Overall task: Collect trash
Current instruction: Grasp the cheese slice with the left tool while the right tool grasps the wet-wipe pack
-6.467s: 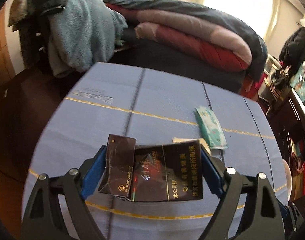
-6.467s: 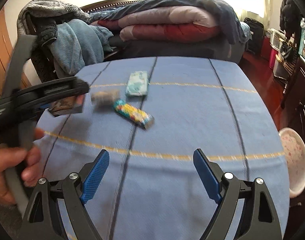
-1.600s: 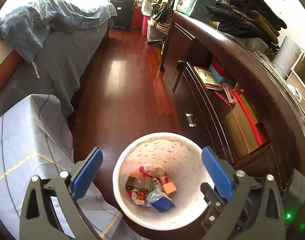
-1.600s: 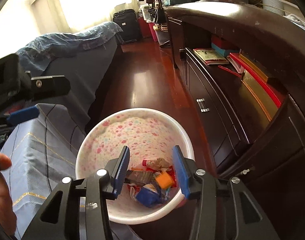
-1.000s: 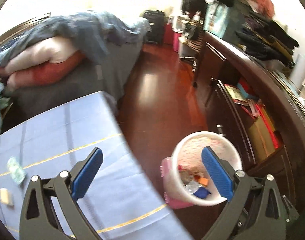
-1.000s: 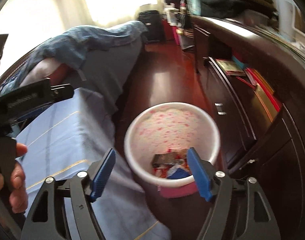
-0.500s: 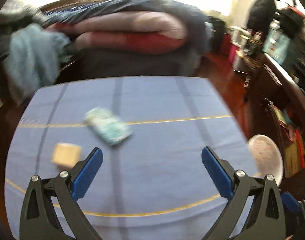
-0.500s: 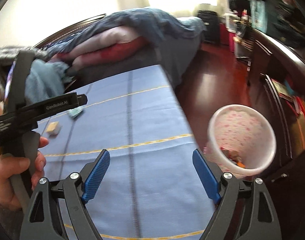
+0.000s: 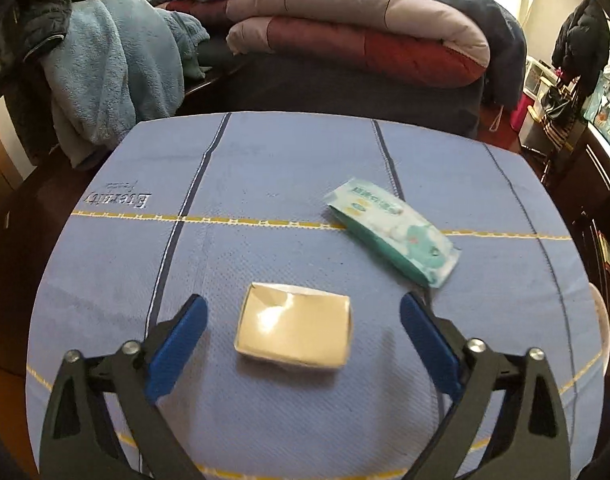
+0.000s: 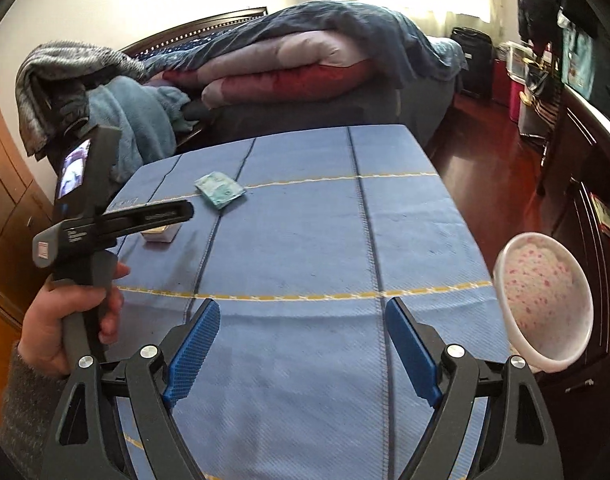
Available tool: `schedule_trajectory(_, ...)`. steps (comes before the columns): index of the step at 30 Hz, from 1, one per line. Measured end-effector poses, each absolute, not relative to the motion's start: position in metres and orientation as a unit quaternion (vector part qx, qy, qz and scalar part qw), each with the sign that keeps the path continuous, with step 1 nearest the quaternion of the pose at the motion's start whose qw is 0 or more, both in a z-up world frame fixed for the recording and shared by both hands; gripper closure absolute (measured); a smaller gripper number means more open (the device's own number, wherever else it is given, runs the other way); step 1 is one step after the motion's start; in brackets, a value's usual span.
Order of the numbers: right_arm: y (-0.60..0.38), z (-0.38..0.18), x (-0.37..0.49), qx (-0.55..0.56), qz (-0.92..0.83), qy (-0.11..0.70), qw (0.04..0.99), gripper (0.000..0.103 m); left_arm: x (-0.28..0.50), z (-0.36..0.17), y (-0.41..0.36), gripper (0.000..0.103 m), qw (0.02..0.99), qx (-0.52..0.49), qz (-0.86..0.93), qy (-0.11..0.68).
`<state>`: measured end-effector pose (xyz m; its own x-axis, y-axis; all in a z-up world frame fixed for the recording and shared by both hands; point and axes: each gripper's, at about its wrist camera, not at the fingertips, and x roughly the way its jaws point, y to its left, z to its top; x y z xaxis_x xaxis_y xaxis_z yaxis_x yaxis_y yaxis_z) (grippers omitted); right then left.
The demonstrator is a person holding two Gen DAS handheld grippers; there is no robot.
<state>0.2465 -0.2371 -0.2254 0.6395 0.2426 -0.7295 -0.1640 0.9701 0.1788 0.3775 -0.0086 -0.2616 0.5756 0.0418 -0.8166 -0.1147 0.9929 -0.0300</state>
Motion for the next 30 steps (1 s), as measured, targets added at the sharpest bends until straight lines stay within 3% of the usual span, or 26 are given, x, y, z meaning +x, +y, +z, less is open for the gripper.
schedule_trajectory(2, -0.230, -0.226, 0.252, 0.044, 0.115, 0.410, 0.904, 0.019, 0.380, -0.266, -0.007, 0.024, 0.884, -0.038, 0.038, 0.464)
schedule_trajectory(6, -0.218, -0.227, 0.266, 0.041, 0.117, 0.413, 0.902, 0.019, 0.379, -0.268, -0.010, 0.038, 0.890, -0.012, 0.041, 0.454)
schedule_trajectory(8, -0.212, -0.226, 0.274, 0.042, 0.119, 0.412, 0.902, 0.019, 0.376, -0.268, -0.008, 0.051, 0.894, -0.008, 0.043, 0.446)
schedule_trajectory(30, -0.099, -0.261, 0.398, -0.035, 0.170, 0.430, 0.886, 0.019, 0.350, -0.233, 0.094, 0.051, 0.903, -0.098, 0.109, 0.404)
